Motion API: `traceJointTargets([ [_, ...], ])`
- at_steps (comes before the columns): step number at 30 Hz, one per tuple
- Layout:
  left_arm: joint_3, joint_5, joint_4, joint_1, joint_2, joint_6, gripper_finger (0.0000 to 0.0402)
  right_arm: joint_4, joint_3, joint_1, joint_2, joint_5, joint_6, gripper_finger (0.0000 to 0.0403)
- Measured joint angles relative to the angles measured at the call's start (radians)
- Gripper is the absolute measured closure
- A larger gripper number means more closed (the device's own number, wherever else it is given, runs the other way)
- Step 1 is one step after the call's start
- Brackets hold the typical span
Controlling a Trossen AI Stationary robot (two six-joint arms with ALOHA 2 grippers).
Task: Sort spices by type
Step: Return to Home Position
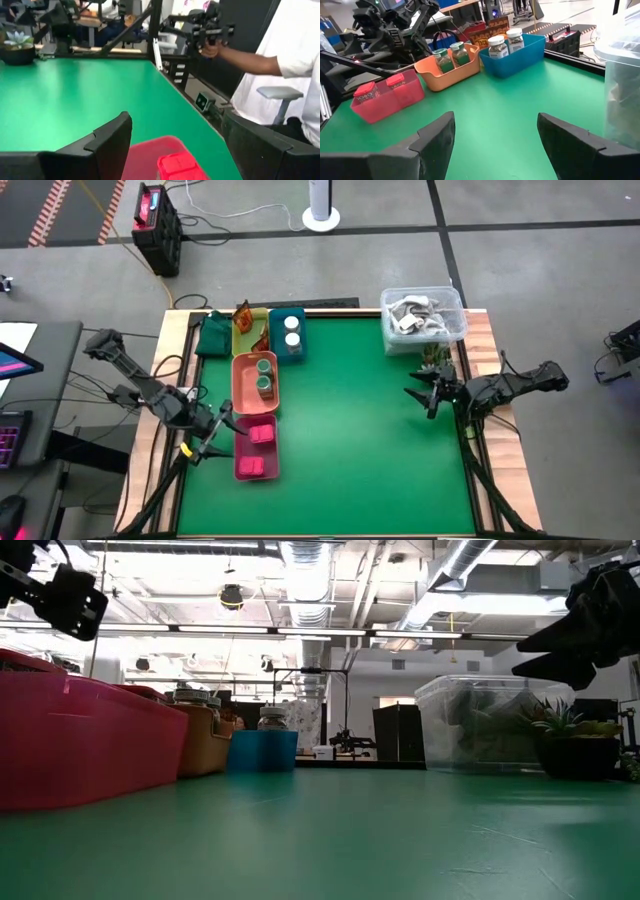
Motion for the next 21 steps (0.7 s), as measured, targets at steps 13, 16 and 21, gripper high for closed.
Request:
traceJointTargets([
  [13,0.000,0.006,-0.036,0.000,0.015,0.041,0.0107,0.028,0.000,0.029,0.000,-0.003,0.008,0.0097],
  [16,0.000,0.006,-0.048,0.000,0.014,0.047,0.0114,0.029,0.000,0.044,0.000,-0.005,0.020,0.0097],
  [21,0.000,0.001,-0.096,0.002,-0.043,0.068,0.0148,0.030,0.001,0.071,0.000,-0.006,0.027,0.0097],
])
